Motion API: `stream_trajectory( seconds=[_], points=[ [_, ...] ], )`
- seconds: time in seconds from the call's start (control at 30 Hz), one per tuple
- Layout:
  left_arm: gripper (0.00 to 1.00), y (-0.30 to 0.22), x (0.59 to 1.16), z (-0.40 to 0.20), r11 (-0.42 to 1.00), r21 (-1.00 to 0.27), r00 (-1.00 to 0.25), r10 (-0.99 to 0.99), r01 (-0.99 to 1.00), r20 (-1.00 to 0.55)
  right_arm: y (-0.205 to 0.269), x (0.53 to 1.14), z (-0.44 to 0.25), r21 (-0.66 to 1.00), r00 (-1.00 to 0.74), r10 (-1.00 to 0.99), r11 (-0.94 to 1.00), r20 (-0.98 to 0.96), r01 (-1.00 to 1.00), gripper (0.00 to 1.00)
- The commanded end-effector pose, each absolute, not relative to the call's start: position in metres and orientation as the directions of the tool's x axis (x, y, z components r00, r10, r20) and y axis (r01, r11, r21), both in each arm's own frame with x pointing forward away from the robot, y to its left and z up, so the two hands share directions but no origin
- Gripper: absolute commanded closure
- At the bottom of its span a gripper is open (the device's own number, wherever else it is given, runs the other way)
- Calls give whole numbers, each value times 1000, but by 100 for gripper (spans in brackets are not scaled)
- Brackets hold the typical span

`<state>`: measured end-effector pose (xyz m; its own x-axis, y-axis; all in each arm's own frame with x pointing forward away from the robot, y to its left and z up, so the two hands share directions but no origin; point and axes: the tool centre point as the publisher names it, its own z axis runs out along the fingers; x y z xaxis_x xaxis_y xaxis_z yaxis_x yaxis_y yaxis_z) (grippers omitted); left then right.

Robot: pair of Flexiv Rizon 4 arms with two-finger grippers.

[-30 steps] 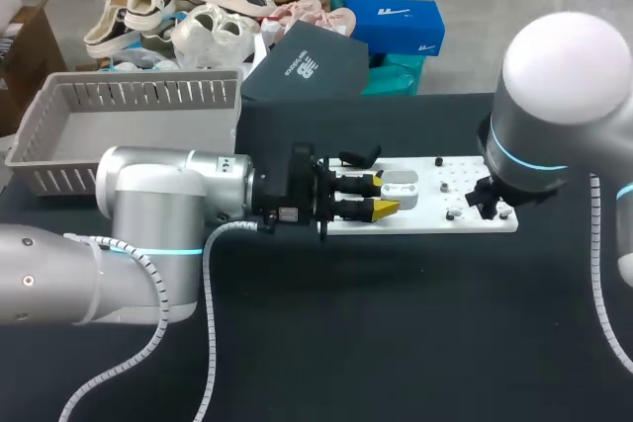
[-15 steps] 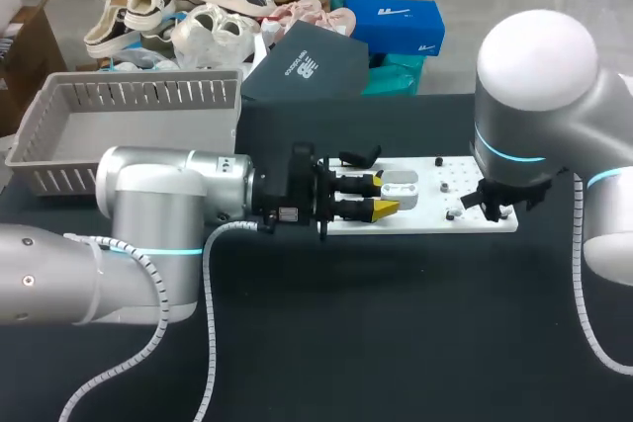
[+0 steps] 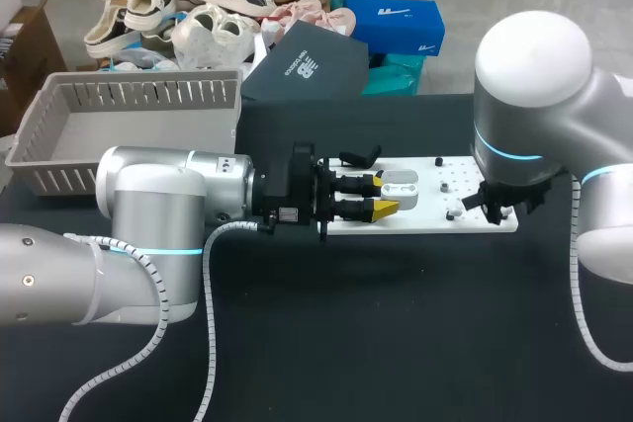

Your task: Pick up each earbud case from the left stands, insert the matching earbuds, close the lid, and place the case in the box.

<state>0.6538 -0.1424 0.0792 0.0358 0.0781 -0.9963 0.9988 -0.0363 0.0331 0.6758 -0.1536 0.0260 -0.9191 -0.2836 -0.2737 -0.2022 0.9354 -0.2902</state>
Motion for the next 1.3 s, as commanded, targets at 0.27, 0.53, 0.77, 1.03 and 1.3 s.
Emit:
stream_trajectory(
  seconds=[0.27,0.53,0.77,1.03,1.3],
  points=[
    [100,-142,653,79,-34,34,37,76,999,-996,-153,681,21,-292,-921,-291,932,-257,-213,60],
    [100,-142,653,79,-34,34,37,76,999,-996,-153,682,19,-293,-921,-296,931,-252,-219,65],
    [100,-142,653,79,-34,34,37,76,999,-996,-152,684,18,-292,-920,-301,930,-251,-225,74],
    [100,-142,653,79,-34,34,37,76,999,-996,-152,684,17,-291,-920,-305,929,-245,-230,96],
    [100,-142,653,79,-34,34,37,76,999,-996,-152,682,21,-293,-919,-307,928,-247,-231,100]
  ],
)
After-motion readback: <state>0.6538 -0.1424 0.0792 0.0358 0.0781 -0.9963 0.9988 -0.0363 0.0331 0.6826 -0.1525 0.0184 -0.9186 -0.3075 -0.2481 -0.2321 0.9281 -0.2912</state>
